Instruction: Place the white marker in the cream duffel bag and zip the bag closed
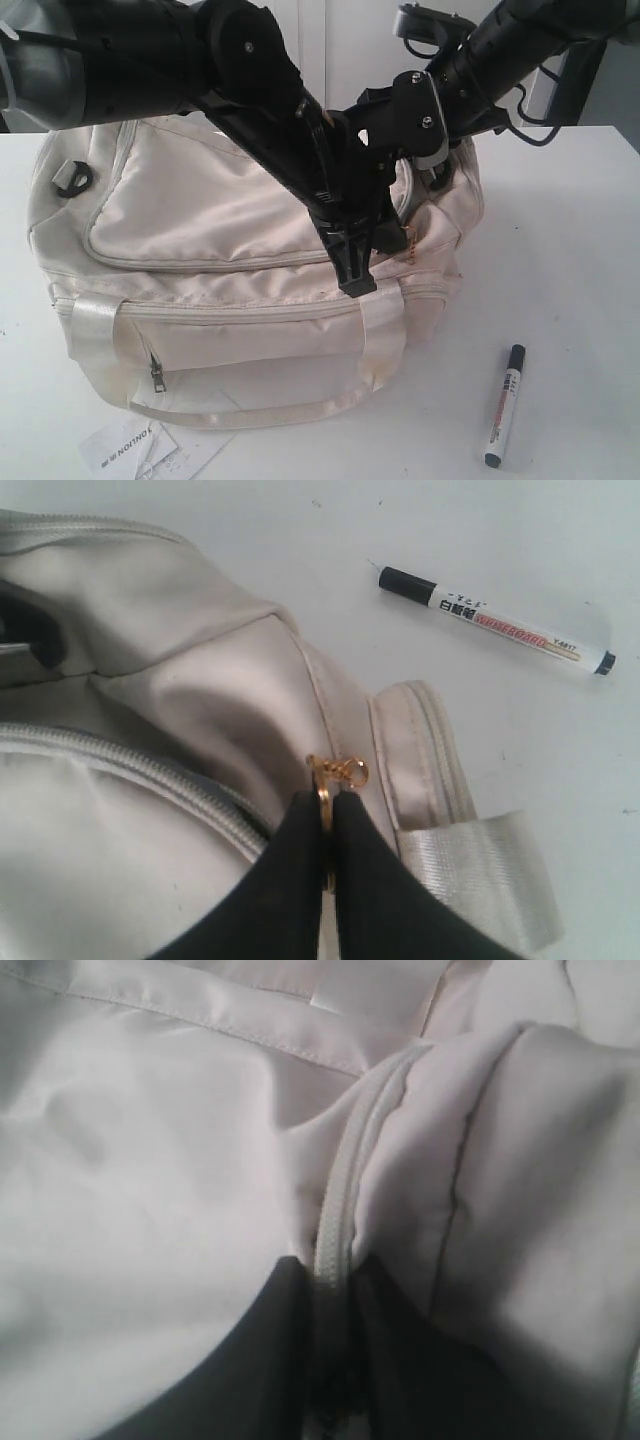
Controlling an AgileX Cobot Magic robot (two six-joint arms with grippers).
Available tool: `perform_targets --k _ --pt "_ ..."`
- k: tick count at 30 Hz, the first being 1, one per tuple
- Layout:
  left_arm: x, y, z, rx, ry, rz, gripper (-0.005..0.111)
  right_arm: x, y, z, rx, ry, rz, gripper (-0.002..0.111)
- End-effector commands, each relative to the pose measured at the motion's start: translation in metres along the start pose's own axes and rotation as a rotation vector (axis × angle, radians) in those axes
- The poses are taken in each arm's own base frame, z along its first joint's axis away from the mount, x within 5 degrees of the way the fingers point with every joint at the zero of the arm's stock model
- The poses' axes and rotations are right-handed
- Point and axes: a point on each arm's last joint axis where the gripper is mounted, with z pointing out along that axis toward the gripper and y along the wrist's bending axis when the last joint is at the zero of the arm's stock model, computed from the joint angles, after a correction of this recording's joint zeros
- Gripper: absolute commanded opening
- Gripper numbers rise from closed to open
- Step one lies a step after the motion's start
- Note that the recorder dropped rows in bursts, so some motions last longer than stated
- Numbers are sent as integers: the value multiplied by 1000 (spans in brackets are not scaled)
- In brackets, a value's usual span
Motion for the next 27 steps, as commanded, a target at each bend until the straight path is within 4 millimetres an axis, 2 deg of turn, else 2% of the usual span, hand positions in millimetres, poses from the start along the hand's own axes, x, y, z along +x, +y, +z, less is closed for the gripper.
perform_targets --k 1,19,27 --pt "-2 -3 -8 28 -3 -22 0 -4 2 -7 5 -43 -34 0" --pt "3 -10 -9 113 49 -18 0 -4 1 -9 18 -46 -46 0" --pt "10 -13 -11 143 127 -29 0 -4 1 -9 26 -40 -53 0"
